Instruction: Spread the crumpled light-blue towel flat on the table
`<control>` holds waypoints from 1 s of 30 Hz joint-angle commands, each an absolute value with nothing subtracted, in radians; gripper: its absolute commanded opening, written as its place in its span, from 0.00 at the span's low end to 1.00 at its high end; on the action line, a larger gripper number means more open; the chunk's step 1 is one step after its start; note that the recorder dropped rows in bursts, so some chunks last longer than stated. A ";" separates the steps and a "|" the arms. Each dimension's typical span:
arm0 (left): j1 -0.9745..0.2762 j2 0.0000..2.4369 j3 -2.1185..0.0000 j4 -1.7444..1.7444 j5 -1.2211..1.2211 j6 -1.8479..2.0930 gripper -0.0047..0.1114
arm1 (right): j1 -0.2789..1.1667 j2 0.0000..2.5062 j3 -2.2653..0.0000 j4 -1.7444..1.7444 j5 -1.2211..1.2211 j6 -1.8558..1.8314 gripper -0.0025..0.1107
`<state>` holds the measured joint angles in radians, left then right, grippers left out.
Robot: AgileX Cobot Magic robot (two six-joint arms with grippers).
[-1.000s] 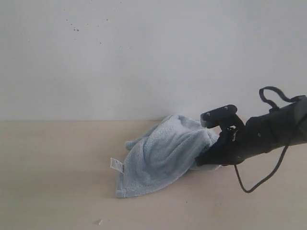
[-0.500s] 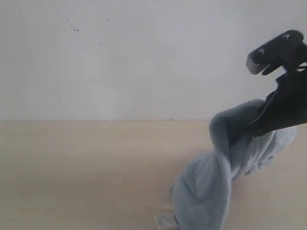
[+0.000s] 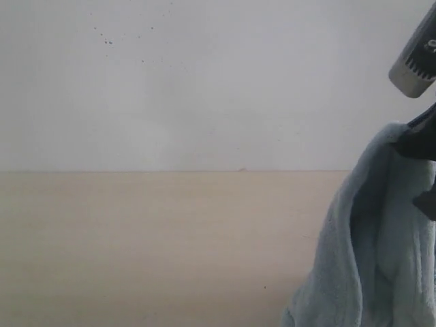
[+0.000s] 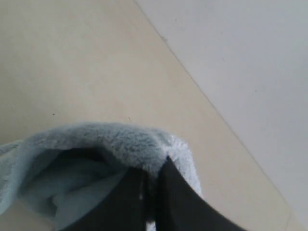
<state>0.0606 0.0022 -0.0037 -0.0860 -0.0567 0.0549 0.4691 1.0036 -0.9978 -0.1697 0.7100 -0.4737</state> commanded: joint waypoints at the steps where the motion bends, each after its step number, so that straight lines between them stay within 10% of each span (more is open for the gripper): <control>1: 0.059 0.000 0.000 -0.088 -0.053 0.060 0.07 | 0.487 0.937 -1.000 -0.234 0.663 -0.421 0.02; 21: 0.059 0.000 0.000 -0.088 -0.053 0.060 0.07 | 0.499 1.420 -1.000 -0.203 0.552 -0.451 0.04; 30: 0.059 0.000 0.000 -0.088 -0.053 0.060 0.07 | 0.498 1.582 -1.000 -0.369 0.451 -0.286 0.44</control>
<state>0.0606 0.0022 -0.0037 -0.0860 -0.0567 0.0549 0.4986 1.5867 -0.9958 -0.2799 0.4758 -0.3872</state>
